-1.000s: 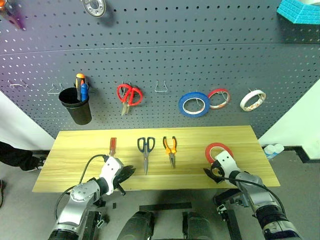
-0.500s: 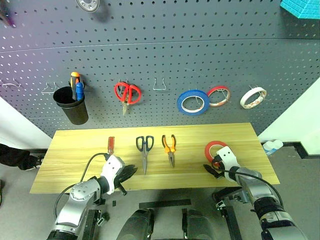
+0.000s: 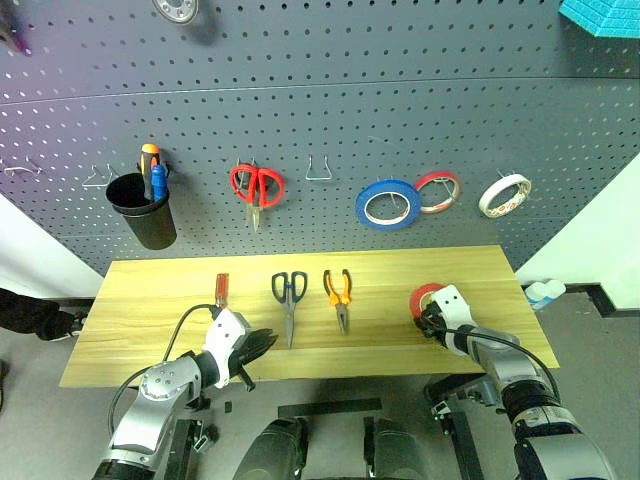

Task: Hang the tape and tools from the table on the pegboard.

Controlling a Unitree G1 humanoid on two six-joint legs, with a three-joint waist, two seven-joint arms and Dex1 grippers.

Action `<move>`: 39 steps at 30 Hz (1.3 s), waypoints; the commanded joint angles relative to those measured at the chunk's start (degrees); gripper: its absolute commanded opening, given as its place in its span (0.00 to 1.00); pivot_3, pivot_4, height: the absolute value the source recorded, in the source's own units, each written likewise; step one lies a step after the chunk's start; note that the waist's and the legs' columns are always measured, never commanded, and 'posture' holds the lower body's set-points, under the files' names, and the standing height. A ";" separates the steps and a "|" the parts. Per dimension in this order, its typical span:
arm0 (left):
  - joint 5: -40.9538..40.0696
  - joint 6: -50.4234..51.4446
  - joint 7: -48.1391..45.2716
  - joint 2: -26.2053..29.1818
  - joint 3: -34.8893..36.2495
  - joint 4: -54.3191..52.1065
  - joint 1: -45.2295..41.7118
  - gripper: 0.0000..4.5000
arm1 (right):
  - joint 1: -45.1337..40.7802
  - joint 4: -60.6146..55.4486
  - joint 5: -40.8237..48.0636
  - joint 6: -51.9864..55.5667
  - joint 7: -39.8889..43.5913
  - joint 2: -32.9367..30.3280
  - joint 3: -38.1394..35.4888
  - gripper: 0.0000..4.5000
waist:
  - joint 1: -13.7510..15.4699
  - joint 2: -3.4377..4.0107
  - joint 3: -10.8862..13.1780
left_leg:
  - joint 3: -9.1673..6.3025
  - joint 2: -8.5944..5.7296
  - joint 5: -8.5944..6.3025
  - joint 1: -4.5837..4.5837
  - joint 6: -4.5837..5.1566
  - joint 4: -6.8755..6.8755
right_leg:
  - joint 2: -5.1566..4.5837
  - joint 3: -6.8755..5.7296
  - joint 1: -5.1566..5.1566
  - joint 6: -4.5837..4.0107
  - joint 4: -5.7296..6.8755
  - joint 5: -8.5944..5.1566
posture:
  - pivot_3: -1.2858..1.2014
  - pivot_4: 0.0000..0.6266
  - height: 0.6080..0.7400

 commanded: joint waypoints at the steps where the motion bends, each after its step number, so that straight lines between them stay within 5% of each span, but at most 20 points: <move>1: -1.81 -0.95 -3.33 1.36 -1.28 -3.34 0.46 0.14 | 0.20 0.91 0.33 0.66 0.03 0.41 -0.45 0.16 | -0.01 0.01 0.00 | 0.00 0.00 0.00 0.00 0.00 0.00 | 0.00 0.00 0.00 0.00 0.00 0.00 | 0.51 0.23 1.00; 13: -2.92 -4.37 -5.03 1.00 -1.55 -3.90 -3.22 0.14 | 0.31 -1.52 1.35 -0.79 -1.69 0.49 -2.10 0.16 | -0.54 0.01 -0.01 | 0.01 0.01 0.01 0.00 -0.02 0.01 | 0.03 0.00 0.00 -0.02 0.00 0.02 | 0.51 0.21 1.00; 28: -4.06 -7.30 -4.35 0.26 -0.54 -4.49 -5.39 0.14 | 21.69 -53.07 -4.60 1.66 -18.45 2.65 -3.91 0.16 | -0.62 0.06 -0.04 | 0.03 0.08 0.06 -0.26 -0.09 0.02 | 0.19 0.02 -0.36 -0.04 0.15 0.06 | 0.49 0.17 1.00; 39: -5.97 -10.03 -5.58 -1.41 -1.24 -5.73 -10.97 0.14 | 18.61 -55.02 -14.94 -10.07 -25.70 1.60 -1.60 0.16 | -0.83 0.07 -0.08 | 0.10 0.39 0.17 -0.24 -0.28 0.17 | 0.55 0.07 -0.34 -0.17 0.16 0.30 | 0.49 0.14 1.00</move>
